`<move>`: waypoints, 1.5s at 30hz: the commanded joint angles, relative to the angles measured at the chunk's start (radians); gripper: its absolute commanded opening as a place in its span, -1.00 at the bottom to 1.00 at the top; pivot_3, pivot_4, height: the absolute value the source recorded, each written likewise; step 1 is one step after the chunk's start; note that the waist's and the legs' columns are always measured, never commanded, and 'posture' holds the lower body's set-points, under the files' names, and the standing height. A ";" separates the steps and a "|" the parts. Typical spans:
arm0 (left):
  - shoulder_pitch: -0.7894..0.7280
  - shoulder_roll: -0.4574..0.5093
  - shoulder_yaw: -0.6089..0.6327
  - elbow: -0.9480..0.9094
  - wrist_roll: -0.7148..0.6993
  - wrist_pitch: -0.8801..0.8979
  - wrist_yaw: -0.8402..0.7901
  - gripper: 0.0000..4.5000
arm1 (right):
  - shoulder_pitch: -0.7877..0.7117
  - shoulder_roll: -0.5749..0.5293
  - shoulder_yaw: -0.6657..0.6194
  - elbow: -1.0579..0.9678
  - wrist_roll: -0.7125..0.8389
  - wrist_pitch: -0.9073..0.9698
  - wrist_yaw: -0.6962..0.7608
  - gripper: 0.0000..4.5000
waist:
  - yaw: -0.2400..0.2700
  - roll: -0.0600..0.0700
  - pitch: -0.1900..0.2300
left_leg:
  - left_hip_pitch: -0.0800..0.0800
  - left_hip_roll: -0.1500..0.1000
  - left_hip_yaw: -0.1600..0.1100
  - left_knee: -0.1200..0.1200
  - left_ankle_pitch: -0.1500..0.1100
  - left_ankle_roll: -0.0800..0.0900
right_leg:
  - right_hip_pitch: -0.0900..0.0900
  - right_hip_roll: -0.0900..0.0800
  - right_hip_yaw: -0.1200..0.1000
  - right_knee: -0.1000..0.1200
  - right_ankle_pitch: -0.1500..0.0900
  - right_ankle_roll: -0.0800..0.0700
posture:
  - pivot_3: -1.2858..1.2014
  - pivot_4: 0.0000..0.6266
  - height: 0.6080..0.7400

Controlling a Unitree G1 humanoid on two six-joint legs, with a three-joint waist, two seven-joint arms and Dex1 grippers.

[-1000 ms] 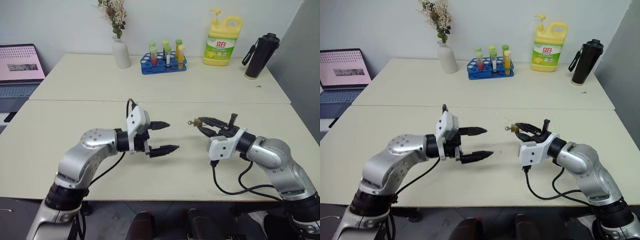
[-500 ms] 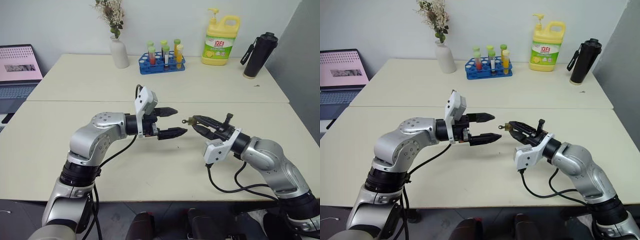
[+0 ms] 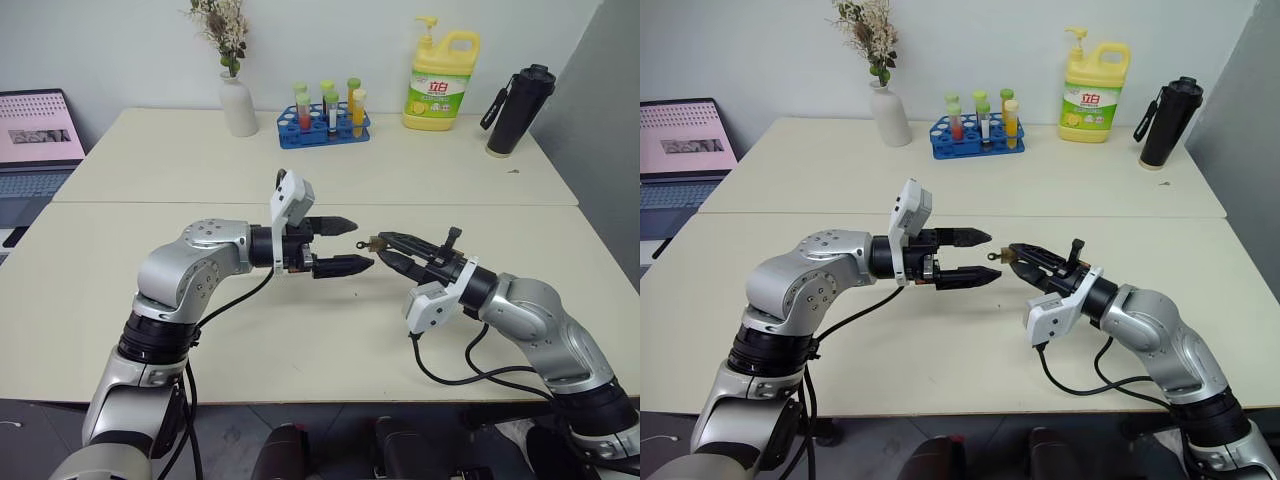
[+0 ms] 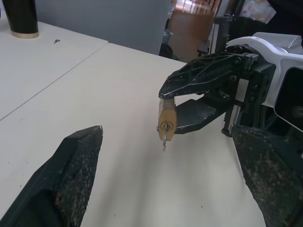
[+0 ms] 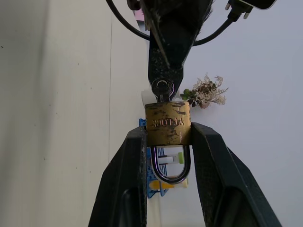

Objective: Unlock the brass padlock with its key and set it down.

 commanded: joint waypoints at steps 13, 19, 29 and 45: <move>-0.029 -0.020 -0.001 0.000 0.022 -0.025 -0.006 -1.00 | -0.021 0.016 -0.006 -0.024 0.044 -0.021 -0.005 -0.59 | 0.000 0.000 0.000 | 0.000 0.000 0.000 0.000 0.000 0.000 | 0.000 0.000 0.000 0.000 0.000 -0.001 | 0.03 -0.52 1.00; -0.026 -0.021 -0.003 -0.001 0.035 -0.044 -0.006 -1.00 | -0.017 0.014 0.000 -0.023 0.057 -0.015 0.007 -0.59 | 0.000 0.000 0.000 | 0.000 0.000 0.000 0.000 0.000 0.000 | 0.000 0.000 0.000 0.000 0.000 -0.001 | 0.03 -0.52 1.00; 0.009 0.014 -0.001 -0.010 0.055 -0.088 -0.048 -0.75 | -0.009 0.017 -0.004 -0.028 0.070 -0.001 0.008 -0.59 | 0.000 0.000 0.000 | 0.000 0.000 0.000 0.000 0.000 0.000 | 0.000 0.000 0.000 0.000 0.000 -0.001 | 0.03 -0.52 1.00; 0.002 0.014 0.057 -0.013 -0.040 0.003 -0.034 0.12 | -0.018 0.003 0.003 -0.013 0.080 -0.010 0.035 -0.59 | 0.000 0.000 0.000 | 0.000 0.000 0.000 0.001 0.000 0.000 | 0.000 0.000 0.000 0.000 0.000 0.000 | 0.03 -0.52 1.00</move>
